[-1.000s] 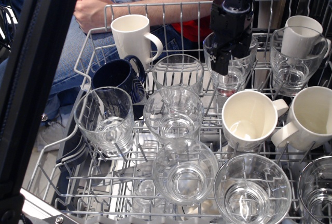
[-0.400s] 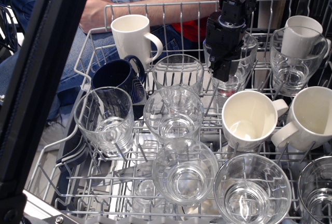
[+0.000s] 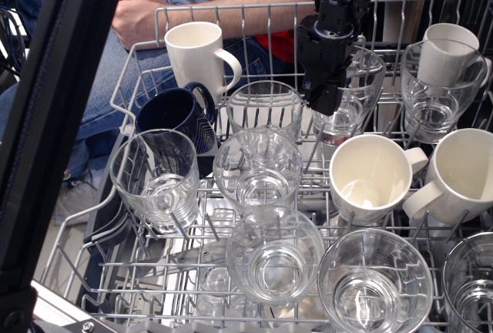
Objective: Pick up glass cup
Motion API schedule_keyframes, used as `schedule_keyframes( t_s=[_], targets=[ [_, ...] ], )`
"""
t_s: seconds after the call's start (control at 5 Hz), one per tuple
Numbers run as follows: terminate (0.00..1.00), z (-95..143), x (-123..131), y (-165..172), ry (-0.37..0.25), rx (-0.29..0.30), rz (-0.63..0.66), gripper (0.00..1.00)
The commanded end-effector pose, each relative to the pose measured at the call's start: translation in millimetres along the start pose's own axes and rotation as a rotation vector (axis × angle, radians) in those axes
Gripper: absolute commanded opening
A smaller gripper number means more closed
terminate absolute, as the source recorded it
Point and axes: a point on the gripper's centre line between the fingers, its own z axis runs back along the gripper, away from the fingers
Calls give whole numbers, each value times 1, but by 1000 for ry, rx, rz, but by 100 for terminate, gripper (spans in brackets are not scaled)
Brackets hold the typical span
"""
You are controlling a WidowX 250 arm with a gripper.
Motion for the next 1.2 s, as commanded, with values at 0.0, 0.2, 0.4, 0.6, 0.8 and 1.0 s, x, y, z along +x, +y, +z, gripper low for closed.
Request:
schedule_keyframes(
  t_s=[0.0, 0.2, 0.4, 0.6, 0.8, 1.0],
  targets=[
    [0, 45, 0, -8, 32, -181, -141, 0],
    [0, 58, 1, -7, 79, -243, -193, 0],
    [0, 76, 0, -9, 117, -252, -203, 0],
    [0, 96, -5, -14, 131, -234, -178, 0],
    [0, 115, -9, -19, 139, -234, -180, 0],
    [0, 131, -12, -26, 149, -216, -195, 0]
  ],
)
